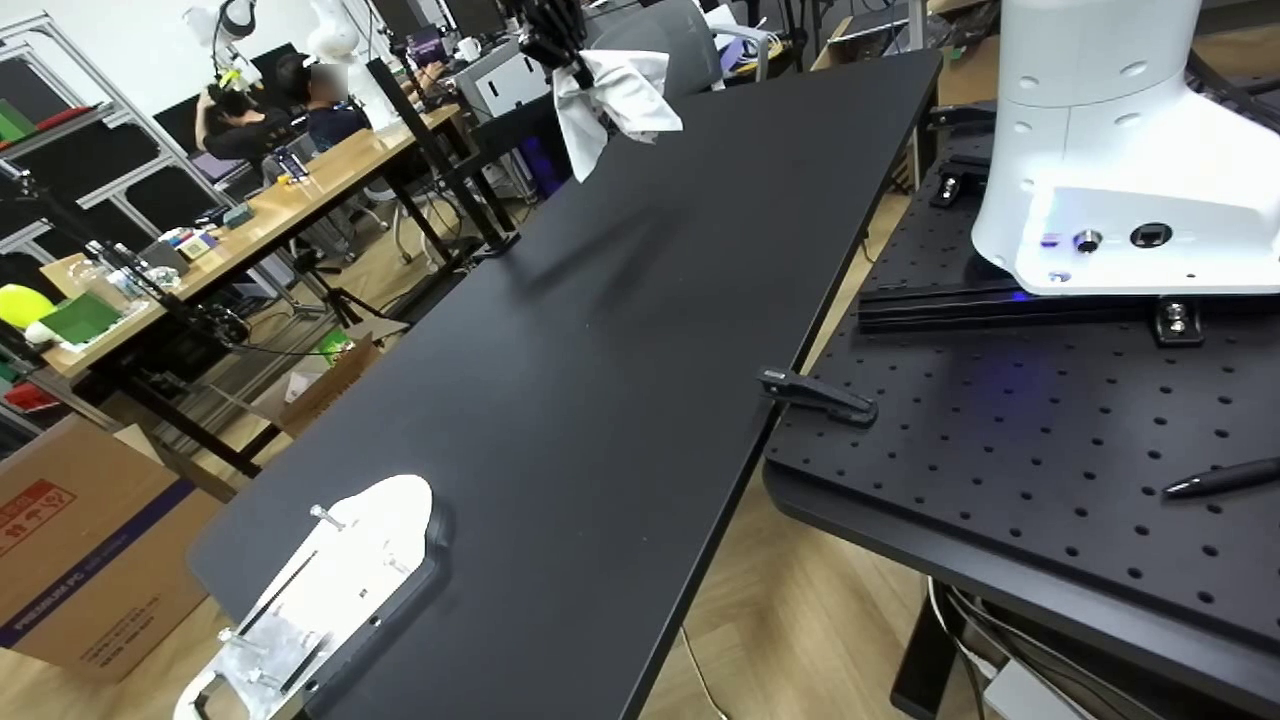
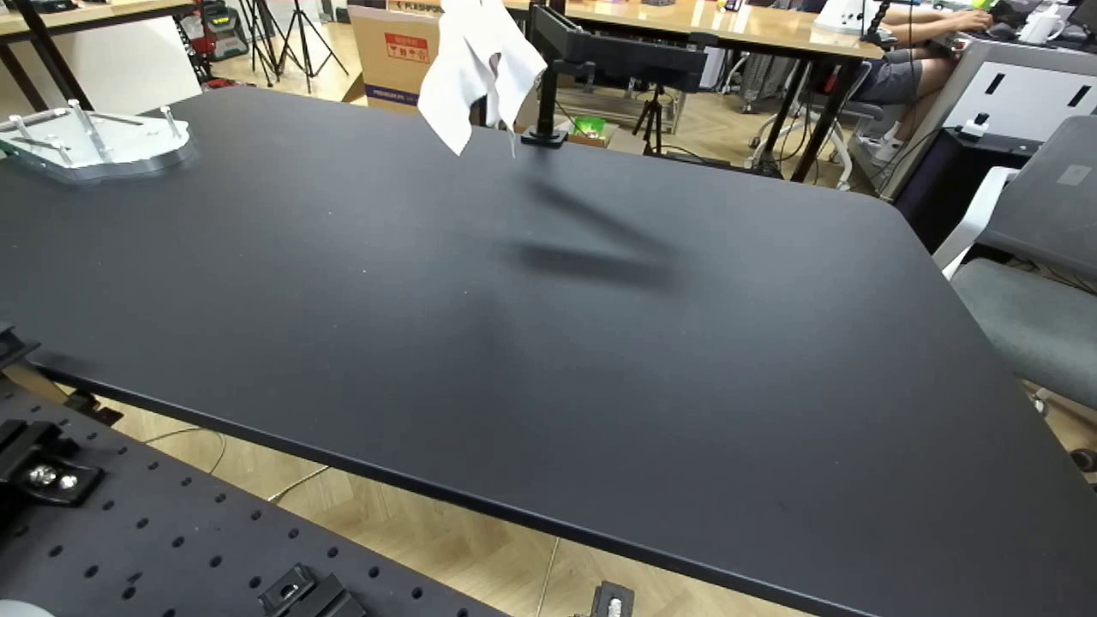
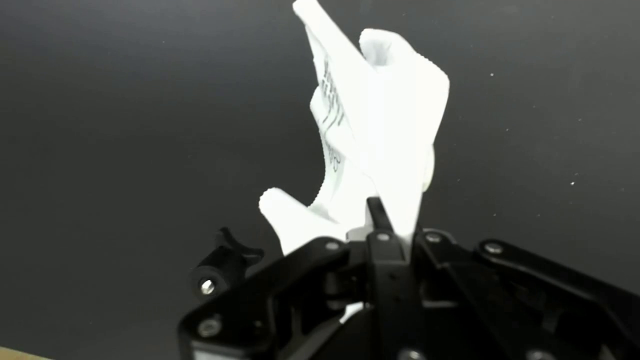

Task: Pick the cloth on the table and put it on the black stand

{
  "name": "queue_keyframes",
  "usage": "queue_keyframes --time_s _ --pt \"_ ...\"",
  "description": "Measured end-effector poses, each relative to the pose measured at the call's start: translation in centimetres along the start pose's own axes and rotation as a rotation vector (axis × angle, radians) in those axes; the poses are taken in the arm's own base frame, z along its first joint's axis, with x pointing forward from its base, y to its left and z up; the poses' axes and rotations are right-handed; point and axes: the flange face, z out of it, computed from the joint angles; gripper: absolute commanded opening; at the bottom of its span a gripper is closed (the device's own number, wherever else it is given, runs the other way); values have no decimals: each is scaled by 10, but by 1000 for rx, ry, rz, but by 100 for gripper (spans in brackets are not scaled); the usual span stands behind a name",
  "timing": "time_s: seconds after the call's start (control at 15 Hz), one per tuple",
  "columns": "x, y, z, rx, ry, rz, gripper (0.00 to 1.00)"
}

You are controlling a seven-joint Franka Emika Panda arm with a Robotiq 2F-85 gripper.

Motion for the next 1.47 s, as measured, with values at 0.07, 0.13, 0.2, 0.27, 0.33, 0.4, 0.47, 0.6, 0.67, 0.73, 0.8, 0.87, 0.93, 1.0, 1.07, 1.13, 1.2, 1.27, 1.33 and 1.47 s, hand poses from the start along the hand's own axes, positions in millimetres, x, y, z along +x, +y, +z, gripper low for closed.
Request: queue_keyframes --time_s 0.07,0.13,0.2,0.27,0.33,0.4,0.47,0.6,0.67,0.73,0.8,0.87,0.93,1.0,1.07,1.13,1.2,1.27,1.33,1.47 --pt "3 10 -3 -4 9 15 1" --pt "7 20 -7 -10 19 29 1" --pt "10 29 -12 -17 30 42 1" --pt "14 38 -18 -22 42 54 1" --pt "17 45 -25 -26 56 66 1" --pt "20 52 -32 -31 72 75 1" --pt "22 57 -41 -36 89 83 1" --pt "27 66 -60 -57 126 94 1" --pt "29 69 -70 -67 144 99 1" --pt "31 71 -79 -74 161 103 1" --pt "33 73 -88 -80 175 105 1" --pt "34 75 -94 -85 186 107 1" --pt "35 76 -98 -88 192 108 1" --pt "36 76 -99 -89 194 109 1" --pt "37 77 -97 -89 192 109 1" --pt "39 78 -94 -88 187 110 1" --pt "41 79 -90 -87 181 111 1" --pt "43 80 -84 -84 172 112 1" --pt "46 81 -77 -82 162 113 1" --pt "51 84 -63 -77 141 116 1"
